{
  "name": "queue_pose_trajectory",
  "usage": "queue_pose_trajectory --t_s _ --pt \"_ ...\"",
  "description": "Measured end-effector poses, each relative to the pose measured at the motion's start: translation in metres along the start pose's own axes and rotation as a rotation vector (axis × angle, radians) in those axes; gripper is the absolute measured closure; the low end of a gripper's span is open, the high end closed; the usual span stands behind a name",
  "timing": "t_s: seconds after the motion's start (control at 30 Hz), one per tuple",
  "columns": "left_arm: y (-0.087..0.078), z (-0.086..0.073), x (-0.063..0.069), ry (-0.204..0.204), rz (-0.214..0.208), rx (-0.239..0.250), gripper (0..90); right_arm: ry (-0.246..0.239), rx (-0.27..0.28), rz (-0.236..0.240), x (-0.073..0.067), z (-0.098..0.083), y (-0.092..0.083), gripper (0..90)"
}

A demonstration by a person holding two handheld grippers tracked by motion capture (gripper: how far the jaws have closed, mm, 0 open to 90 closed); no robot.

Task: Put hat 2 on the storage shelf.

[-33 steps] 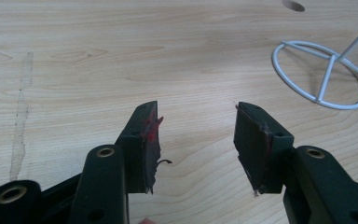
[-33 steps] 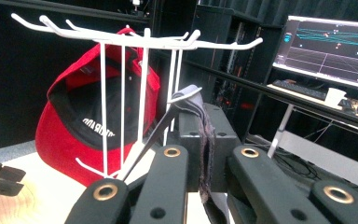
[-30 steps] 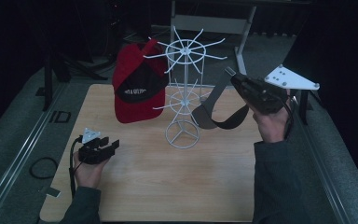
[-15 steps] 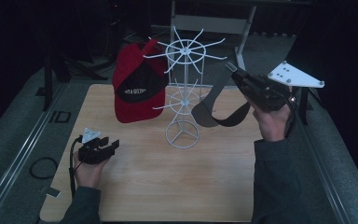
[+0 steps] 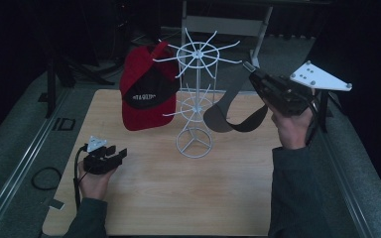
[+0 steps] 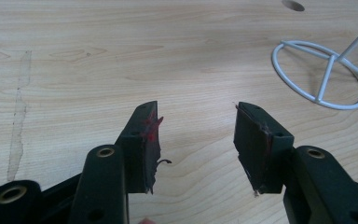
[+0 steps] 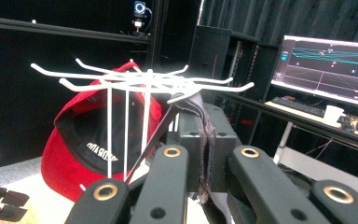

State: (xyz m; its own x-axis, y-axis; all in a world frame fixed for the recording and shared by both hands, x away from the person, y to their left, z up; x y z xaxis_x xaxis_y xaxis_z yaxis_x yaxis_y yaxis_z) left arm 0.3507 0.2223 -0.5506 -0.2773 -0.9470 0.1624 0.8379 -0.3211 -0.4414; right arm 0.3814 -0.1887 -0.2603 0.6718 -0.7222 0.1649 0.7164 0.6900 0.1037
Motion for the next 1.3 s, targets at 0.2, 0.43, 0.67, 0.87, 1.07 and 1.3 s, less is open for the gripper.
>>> queue_pose_trajectory --t_s 0.2,0.43,0.67,0.87,1.07,1.3 --pt "0.000 0.000 0.000 -0.002 0.001 0.002 50.8 0.000 0.014 0.003 -0.001 0.007 0.001 87.8" --pt "-0.001 0.000 0.000 -0.002 0.000 0.001 50.8 0.001 0.039 0.008 -0.003 0.017 0.004 87.8" --pt "0.000 0.000 0.000 -0.002 -0.003 0.001 50.8 0.013 0.039 0.010 0.002 0.020 0.012 87.8" --pt "0.000 0.000 0.000 -0.002 -0.003 0.001 50.8 0.021 0.023 0.006 0.005 0.018 0.023 87.8" --pt "0.001 0.000 0.000 -0.003 -0.005 0.003 50.8 0.024 -0.001 0.000 0.009 0.014 0.030 87.8" --pt "0.001 0.000 0.000 -0.003 -0.006 0.000 50.8 0.037 -0.034 0.001 0.011 0.004 0.038 87.8"
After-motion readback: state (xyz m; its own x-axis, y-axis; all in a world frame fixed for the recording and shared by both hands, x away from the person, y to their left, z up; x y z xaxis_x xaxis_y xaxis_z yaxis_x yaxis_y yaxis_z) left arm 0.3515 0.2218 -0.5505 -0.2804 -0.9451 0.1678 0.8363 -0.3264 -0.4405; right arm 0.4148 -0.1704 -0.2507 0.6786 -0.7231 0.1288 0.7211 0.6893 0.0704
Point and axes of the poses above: each handheld gripper's, and its own axes: y roughly forward along the jaws, z roughly out of its top, x roughly to its right, the point moved 6 cm from there along y, roughly forward along the jaws, and after that the axes turned 8 degrees about x, right-handed, at the moved point
